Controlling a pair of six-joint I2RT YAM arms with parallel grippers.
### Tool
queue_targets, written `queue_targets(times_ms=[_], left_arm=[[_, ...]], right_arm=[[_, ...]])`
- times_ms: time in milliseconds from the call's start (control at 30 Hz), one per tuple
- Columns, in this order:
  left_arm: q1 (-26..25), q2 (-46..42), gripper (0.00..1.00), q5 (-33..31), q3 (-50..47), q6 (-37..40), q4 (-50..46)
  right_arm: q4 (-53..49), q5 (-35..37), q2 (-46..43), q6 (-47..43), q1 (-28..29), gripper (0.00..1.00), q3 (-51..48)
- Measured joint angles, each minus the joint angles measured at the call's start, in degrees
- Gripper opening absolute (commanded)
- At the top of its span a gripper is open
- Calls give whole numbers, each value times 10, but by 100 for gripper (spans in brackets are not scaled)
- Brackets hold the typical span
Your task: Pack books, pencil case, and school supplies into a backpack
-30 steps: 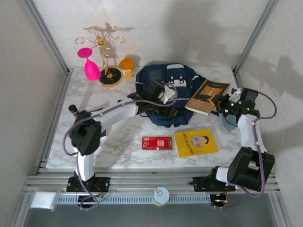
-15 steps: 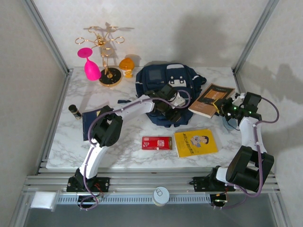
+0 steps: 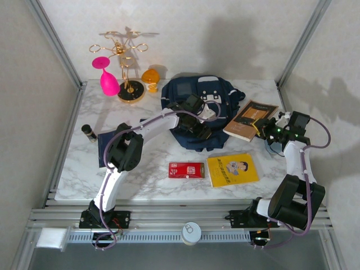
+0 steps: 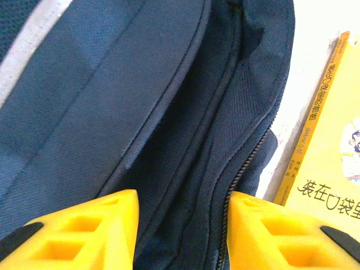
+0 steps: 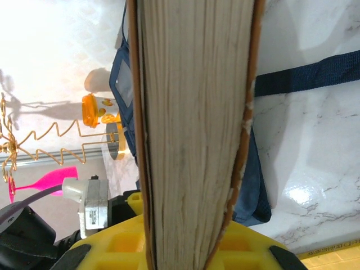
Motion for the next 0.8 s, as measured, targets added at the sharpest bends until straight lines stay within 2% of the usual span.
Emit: queue_targets(times_ms=[67, 167, 367, 467, 567, 800], left_arm=[[-4, 5, 38, 4, 0, 1, -2], [-12, 16, 27, 2, 4, 5, -7], [-14, 33, 15, -3, 37, 9, -28], [-14, 33, 15, -3, 47, 9, -32], [-14, 32, 24, 0, 48, 9, -32], [-13, 28, 23, 11, 48, 8, -31]], right_arm=[[0, 0, 0, 0, 0, 0, -2], [0, -2, 0, 0, 0, 0, -4], [-5, -2, -2, -7, -2, 0, -4], [-17, -1, -5, -16, -2, 0, -3], [-26, 1, -12, -22, -2, 0, -3], [-32, 4, -19, -27, -2, 0, -3]])
